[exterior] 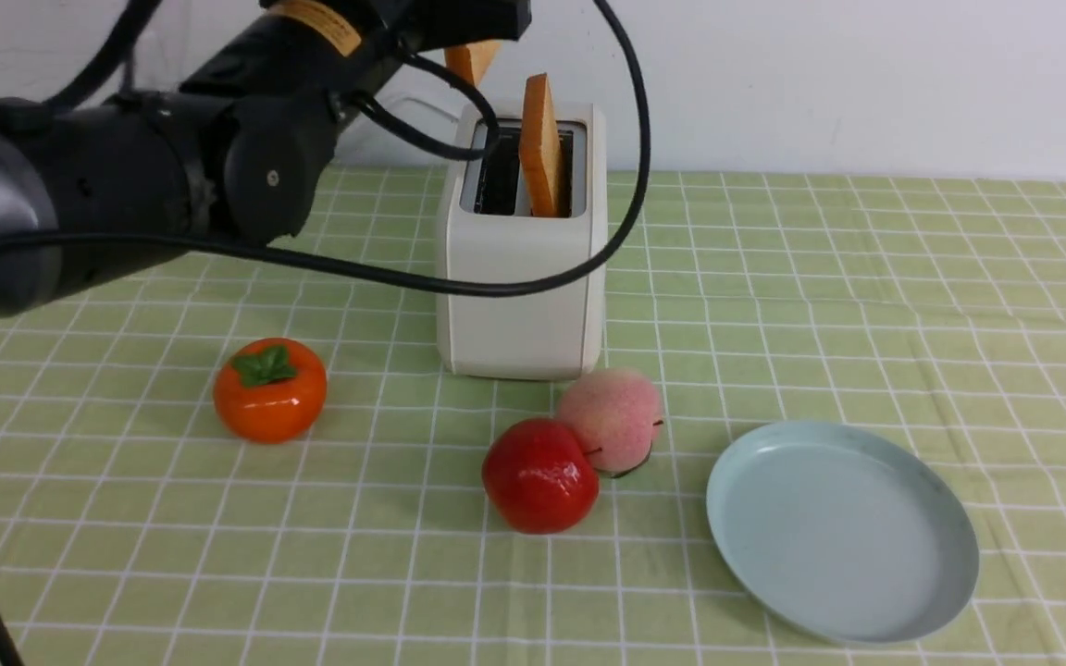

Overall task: Take toasted bread from bread machine on green coffee tablecloth place on plate.
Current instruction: 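Place the slice of bread on the plate with the left gripper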

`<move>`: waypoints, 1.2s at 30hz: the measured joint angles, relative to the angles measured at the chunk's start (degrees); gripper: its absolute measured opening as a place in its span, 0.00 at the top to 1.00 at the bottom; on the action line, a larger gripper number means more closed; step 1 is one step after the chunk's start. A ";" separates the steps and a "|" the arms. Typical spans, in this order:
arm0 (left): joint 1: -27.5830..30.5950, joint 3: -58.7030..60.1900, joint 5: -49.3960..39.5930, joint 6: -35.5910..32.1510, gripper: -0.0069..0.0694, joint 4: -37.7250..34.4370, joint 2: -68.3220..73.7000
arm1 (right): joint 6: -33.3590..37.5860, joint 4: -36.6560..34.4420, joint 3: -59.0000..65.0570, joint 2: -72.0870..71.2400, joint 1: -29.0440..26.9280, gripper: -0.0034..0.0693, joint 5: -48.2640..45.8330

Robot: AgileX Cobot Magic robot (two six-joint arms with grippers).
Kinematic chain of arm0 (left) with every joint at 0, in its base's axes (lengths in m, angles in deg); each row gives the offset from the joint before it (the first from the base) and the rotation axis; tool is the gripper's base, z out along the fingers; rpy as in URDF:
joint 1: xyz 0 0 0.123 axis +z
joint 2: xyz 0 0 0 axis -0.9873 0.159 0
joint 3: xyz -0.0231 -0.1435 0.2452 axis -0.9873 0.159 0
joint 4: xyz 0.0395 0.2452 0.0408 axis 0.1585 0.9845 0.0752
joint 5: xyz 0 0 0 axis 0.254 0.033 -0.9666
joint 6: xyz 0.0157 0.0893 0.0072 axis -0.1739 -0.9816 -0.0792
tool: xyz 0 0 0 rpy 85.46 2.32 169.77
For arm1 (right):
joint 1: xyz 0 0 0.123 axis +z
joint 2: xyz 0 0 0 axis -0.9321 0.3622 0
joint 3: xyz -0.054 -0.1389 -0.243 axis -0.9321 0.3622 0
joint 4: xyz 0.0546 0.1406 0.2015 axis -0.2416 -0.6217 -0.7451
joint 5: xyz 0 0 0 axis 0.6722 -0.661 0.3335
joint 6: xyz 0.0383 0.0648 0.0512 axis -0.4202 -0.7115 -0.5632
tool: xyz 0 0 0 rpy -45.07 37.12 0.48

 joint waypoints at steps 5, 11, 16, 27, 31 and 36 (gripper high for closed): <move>-1.50 0.00 -3.41 1.16 0.79 0.74 -4.56 | 0.00 0.00 0.00 0.00 0.00 0.89 -0.01; -6.94 0.00 -11.79 7.10 0.79 6.59 -6.77 | -0.52 0.06 0.00 0.00 0.00 0.96 -0.17; -13.07 0.04 -18.20 14.31 0.79 13.76 -6.71 | -4.09 0.29 0.00 0.00 0.00 0.96 -1.50; -19.55 0.04 -23.89 31.58 0.79 19.28 -3.30 | -45.23 38.55 -6.01 0.80 0.00 0.96 -19.40; -21.83 0.04 -25.50 35.56 0.79 21.16 1.43 | -56.41 52.39 -6.96 1.07 0.00 0.96 -24.68; -25.02 0.04 -25.33 37.74 0.79 22.95 6.92 | -59.04 54.98 -6.97 1.07 0.00 0.95 -25.46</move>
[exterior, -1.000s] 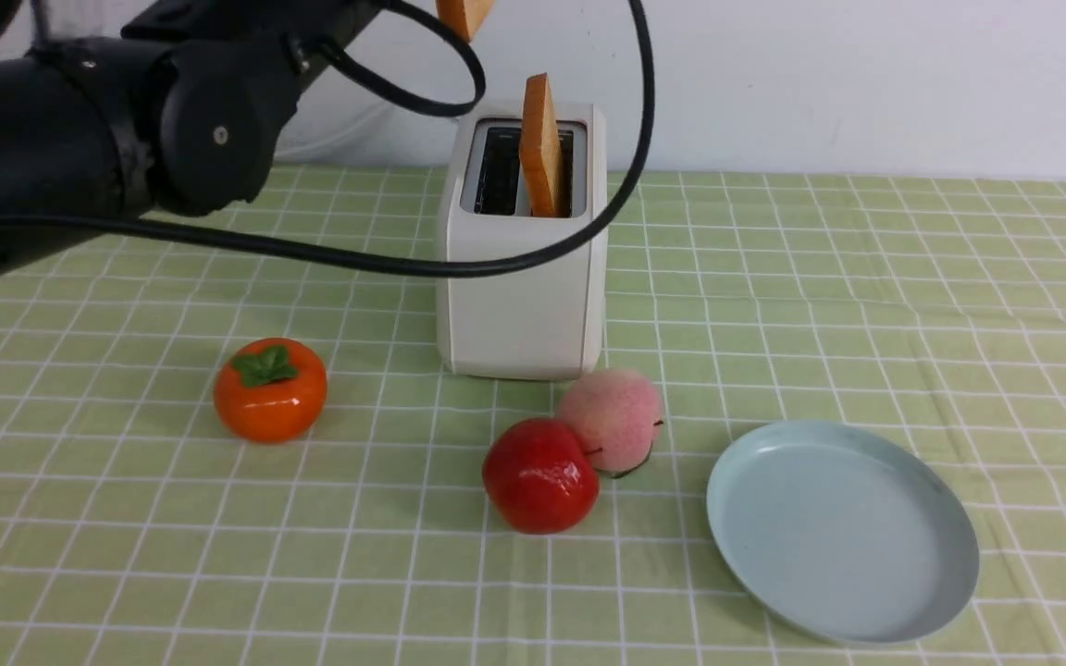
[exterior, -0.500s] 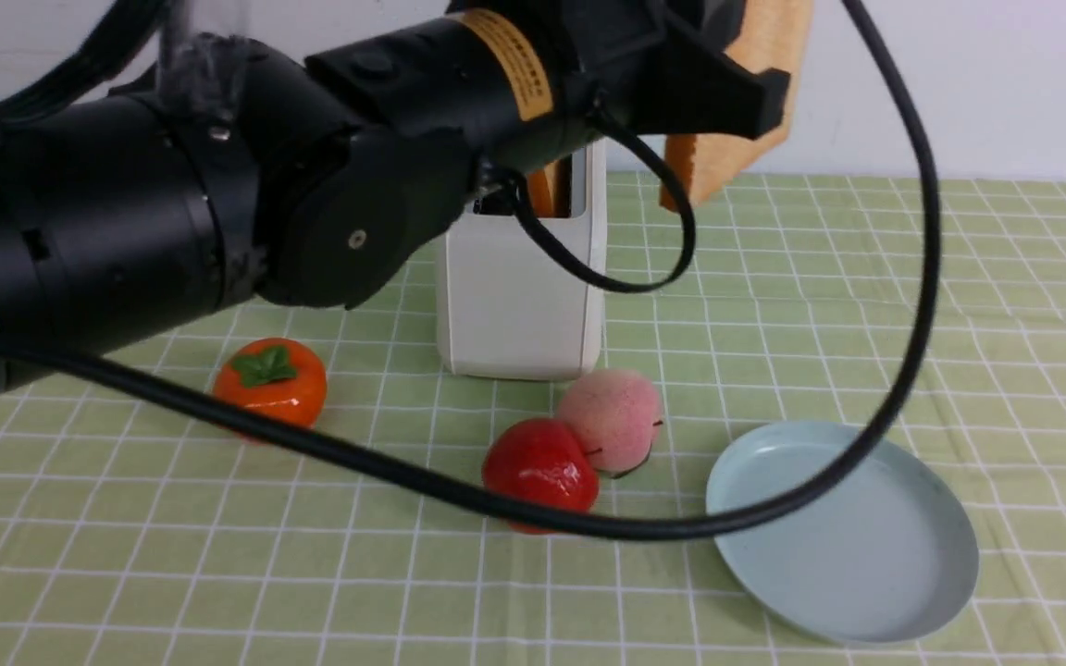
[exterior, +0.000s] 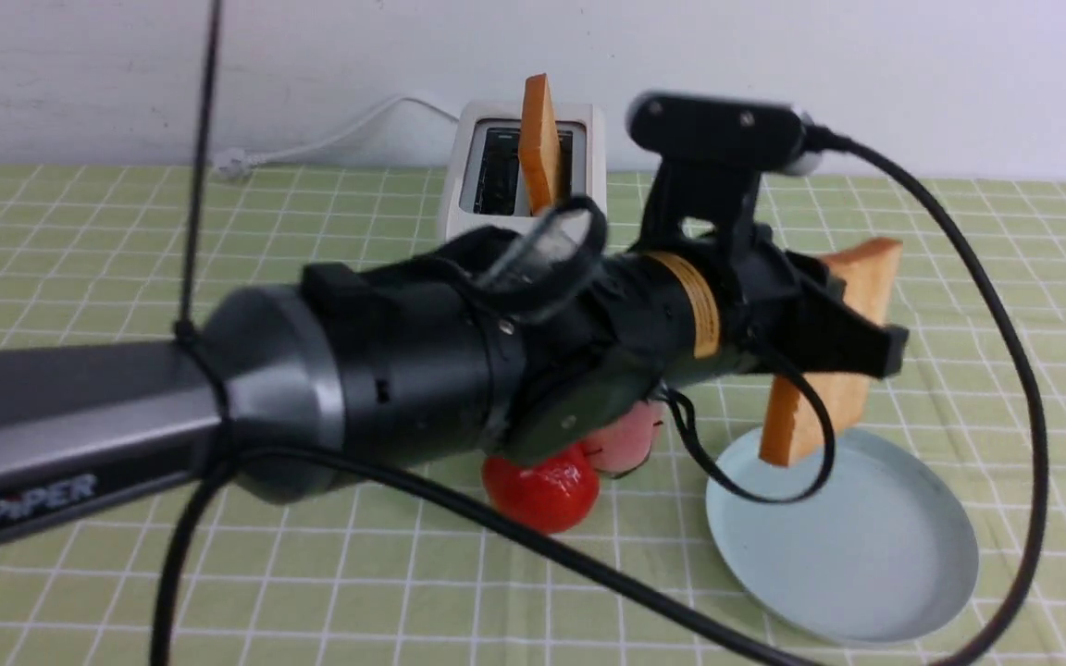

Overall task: Take toasted bread from bread machine on green coffee tablecloth place on plate.
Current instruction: 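Place the slice of bread on the plate with the left gripper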

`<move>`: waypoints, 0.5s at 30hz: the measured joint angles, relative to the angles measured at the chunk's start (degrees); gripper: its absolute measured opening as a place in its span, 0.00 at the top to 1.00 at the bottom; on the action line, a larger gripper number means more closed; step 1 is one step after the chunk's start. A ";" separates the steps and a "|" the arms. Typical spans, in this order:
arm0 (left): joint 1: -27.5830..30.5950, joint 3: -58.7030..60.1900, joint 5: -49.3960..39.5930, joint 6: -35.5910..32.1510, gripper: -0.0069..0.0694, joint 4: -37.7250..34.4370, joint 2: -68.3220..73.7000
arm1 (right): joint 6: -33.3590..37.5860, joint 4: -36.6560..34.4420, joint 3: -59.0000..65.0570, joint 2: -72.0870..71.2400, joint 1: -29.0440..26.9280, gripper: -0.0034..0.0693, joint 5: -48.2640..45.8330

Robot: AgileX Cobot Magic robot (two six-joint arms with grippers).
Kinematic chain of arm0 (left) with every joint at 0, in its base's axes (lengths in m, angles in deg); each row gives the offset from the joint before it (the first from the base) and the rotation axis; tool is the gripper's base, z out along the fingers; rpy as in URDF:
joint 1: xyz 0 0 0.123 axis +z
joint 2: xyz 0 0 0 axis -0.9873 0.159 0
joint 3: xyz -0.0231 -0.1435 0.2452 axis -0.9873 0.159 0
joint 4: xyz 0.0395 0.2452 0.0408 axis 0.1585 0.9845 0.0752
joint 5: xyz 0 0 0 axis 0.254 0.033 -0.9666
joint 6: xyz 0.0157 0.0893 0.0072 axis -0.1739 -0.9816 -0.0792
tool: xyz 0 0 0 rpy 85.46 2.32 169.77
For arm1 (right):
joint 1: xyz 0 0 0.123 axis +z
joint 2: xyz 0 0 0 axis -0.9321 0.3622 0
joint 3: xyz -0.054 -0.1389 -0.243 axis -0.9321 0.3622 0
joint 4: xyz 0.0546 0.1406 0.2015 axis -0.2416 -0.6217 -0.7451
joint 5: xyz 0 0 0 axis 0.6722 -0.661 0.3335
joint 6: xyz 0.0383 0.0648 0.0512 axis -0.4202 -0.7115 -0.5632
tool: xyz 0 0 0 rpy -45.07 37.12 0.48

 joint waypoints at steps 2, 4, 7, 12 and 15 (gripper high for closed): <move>-0.36 0.00 0.18 0.94 0.79 0.06 1.91 | 0.00 0.01 -0.05 0.00 0.00 0.95 0.00; -0.36 0.00 0.71 2.58 0.79 0.12 3.39 | 0.06 0.01 -0.05 0.00 0.00 0.95 0.11; -0.36 0.00 1.14 5.69 0.79 0.19 4.65 | 0.21 -0.28 0.26 0.00 0.00 0.95 0.21; -0.68 0.00 4.52 12.35 0.79 2.13 4.85 | 0.21 -0.89 1.97 0.00 0.00 0.95 1.64; -1.20 0.00 5.99 18.49 0.79 5.01 5.37 | 0.21 -1.10 2.84 0.00 0.00 0.95 2.70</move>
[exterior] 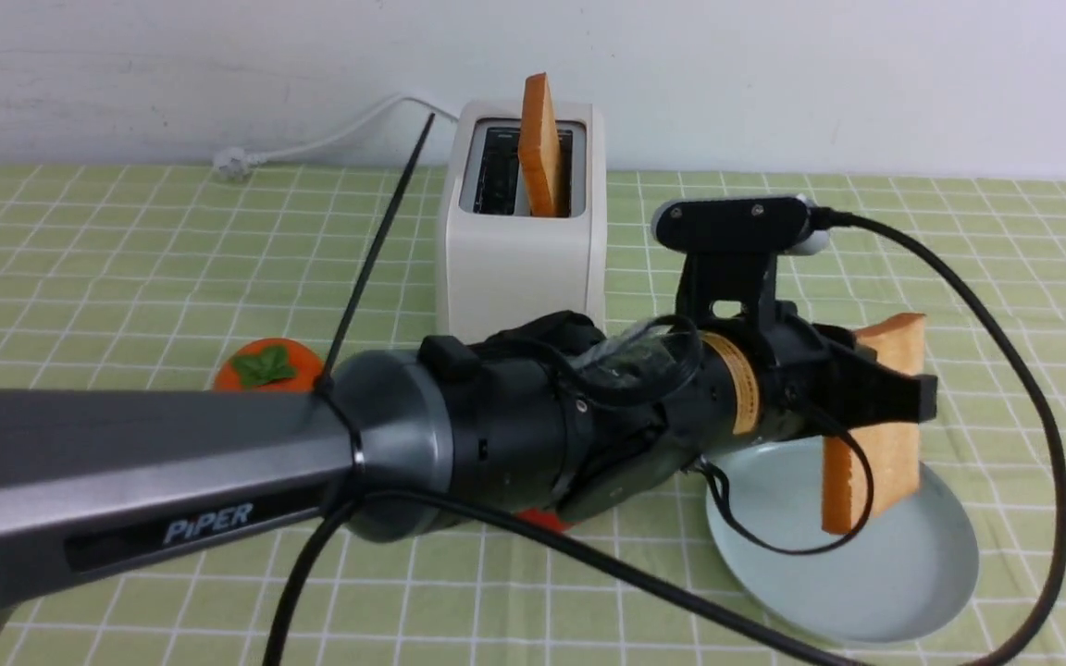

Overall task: Take toasted bread from bread machine on green coffee tablecloth place on plate.
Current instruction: 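Place the slice of bread on the plate with the left gripper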

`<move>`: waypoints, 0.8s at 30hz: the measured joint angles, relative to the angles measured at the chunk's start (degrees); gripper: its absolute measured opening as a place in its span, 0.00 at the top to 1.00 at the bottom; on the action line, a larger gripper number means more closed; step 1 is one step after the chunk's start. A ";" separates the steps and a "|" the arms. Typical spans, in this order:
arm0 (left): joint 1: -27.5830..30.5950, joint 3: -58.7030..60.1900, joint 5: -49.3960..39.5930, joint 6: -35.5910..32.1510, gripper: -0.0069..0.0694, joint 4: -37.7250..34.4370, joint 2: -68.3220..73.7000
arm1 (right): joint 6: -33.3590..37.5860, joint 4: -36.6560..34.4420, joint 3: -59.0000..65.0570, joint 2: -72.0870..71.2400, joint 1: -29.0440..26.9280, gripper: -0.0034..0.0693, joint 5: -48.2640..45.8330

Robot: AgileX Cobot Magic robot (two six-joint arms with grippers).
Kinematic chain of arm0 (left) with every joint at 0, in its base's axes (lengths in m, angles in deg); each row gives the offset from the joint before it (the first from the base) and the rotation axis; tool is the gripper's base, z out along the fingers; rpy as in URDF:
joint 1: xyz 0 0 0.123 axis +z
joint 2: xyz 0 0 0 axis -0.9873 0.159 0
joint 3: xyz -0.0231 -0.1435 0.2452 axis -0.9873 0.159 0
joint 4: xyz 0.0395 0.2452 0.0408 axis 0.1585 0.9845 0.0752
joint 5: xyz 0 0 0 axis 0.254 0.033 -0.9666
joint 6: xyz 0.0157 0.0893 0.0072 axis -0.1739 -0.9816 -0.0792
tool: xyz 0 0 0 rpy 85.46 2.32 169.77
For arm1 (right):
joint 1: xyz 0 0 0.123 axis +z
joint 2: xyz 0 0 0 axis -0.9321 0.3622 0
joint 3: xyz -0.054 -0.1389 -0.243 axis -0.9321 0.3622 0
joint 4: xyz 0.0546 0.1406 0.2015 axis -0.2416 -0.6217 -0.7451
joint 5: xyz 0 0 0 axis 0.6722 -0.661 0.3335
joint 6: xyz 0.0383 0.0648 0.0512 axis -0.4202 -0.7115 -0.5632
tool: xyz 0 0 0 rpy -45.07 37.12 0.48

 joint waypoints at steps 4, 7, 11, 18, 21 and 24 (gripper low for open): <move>-0.30 0.00 0.37 8.33 0.79 7.99 1.34 | 0.00 -0.15 0.20 0.00 0.00 0.95 0.69; -0.35 0.00 0.81 14.98 0.79 13.10 2.59 | 0.02 -0.15 0.20 0.00 0.00 0.95 1.47; -0.35 0.00 1.74 23.76 0.79 19.66 3.83 | 0.02 -0.15 0.20 0.00 0.00 0.95 1.78; -0.35 0.00 1.54 33.42 0.79 29.52 5.25 | 0.02 -0.20 0.20 0.00 0.00 0.95 1.78; -0.35 0.00 -0.62 34.86 0.78 30.92 5.64 | 0.02 -0.20 0.20 0.00 0.00 0.95 1.83; -0.35 0.00 -2.32 35.29 0.71 31.15 5.64 | 0.02 -0.46 0.20 0.00 0.00 0.95 2.03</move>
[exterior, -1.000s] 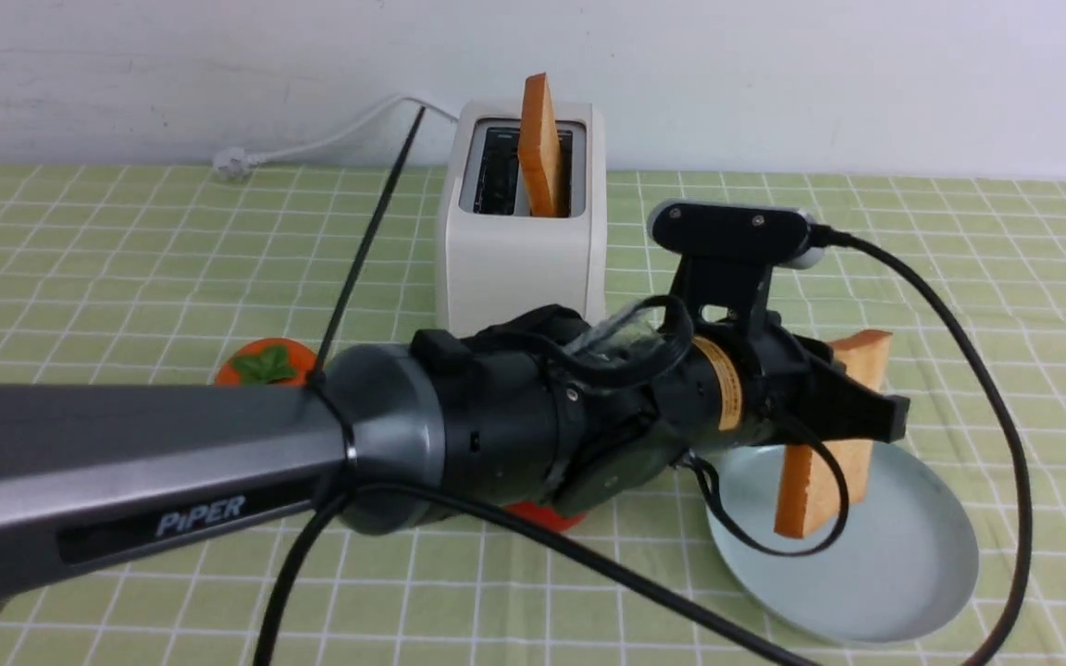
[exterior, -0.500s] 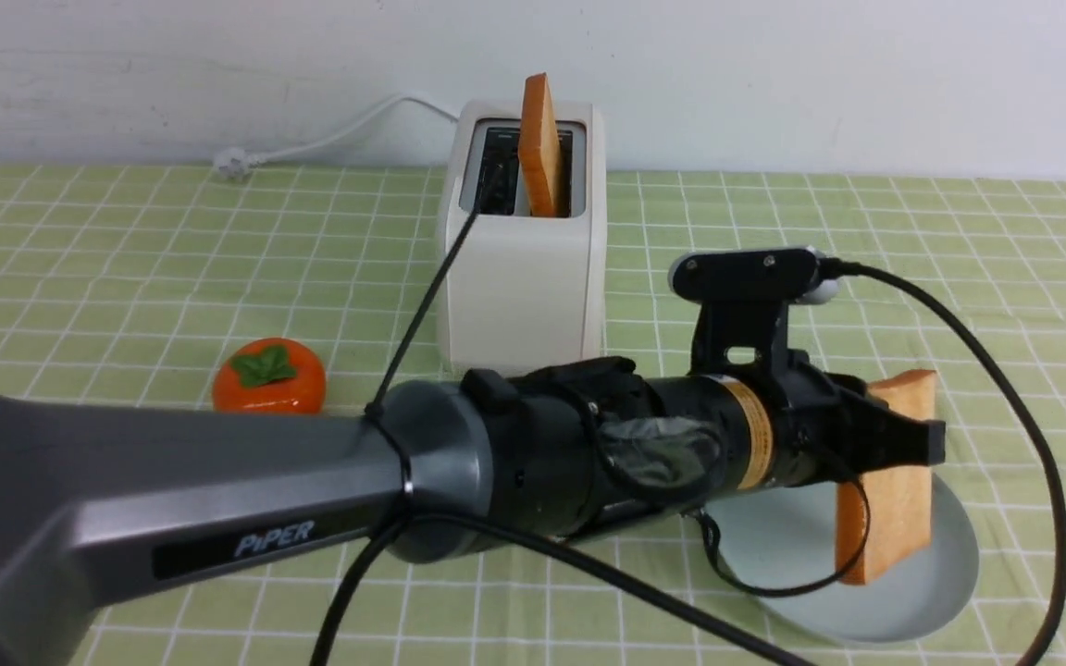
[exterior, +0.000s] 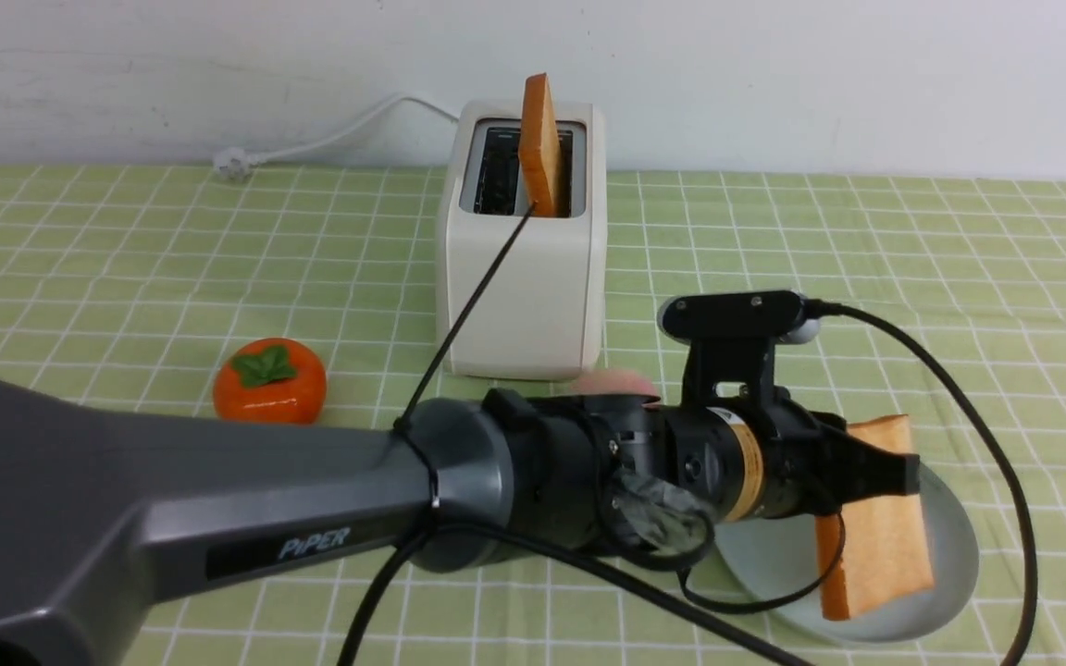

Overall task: Take toasted bread from bread machine on green coffee tablecloth place on plate.
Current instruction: 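Place the slice of bread on the plate with the left gripper, then grasp the toast slice in the toaster and pull it up out of the slot with the right gripper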

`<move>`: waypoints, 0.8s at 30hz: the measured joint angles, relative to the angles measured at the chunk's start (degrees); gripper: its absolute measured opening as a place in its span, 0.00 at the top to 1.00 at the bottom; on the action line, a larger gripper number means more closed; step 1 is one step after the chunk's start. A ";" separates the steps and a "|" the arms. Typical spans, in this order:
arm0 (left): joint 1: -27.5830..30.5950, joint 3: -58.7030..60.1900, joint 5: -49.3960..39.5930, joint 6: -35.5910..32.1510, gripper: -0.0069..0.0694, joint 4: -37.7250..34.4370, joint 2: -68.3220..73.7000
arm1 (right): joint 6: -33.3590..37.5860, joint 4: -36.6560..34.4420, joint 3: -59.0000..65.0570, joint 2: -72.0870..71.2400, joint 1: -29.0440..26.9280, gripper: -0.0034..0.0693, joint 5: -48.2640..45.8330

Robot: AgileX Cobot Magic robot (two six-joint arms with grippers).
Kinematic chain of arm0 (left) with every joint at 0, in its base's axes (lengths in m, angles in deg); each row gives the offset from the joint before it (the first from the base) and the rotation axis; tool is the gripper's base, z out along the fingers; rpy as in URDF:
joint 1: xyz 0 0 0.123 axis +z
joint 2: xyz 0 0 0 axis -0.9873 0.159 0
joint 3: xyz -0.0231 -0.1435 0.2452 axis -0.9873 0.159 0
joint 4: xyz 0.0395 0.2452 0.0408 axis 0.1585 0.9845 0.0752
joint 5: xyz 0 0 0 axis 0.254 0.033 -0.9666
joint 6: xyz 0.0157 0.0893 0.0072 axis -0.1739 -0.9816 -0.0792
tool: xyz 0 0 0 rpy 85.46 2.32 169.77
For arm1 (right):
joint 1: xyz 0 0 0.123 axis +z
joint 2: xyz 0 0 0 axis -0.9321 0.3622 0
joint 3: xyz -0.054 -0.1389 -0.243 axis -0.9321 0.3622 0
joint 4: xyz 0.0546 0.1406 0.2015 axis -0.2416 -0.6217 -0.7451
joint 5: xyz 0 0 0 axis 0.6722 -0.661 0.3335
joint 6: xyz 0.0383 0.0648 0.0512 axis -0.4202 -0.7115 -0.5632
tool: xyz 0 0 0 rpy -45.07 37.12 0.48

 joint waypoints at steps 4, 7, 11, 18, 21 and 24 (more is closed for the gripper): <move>0.00 0.00 -0.85 0.06 0.50 0.18 0.00 | 0.00 -0.13 0.00 0.00 0.00 0.95 0.35; 0.00 0.00 -2.77 0.07 0.33 0.51 -0.59 | 0.00 -0.13 0.00 0.00 0.00 0.95 0.59; 0.00 0.00 -8.30 0.07 0.19 2.05 -3.87 | 0.00 -0.19 0.00 0.00 0.00 0.95 0.61; -0.22 0.00 -13.16 0.02 0.15 3.69 -10.56 | 0.44 -0.19 0.00 0.00 0.00 0.95 0.93; -1.16 0.64 -16.38 -1.36 0.18 4.31 -16.84 | 0.79 -0.93 -0.19 1.06 0.00 0.95 0.65; -2.79 2.10 -20.64 -5.52 0.28 4.32 -23.49 | 1.89 -2.32 -1.38 3.65 0.00 0.95 -0.32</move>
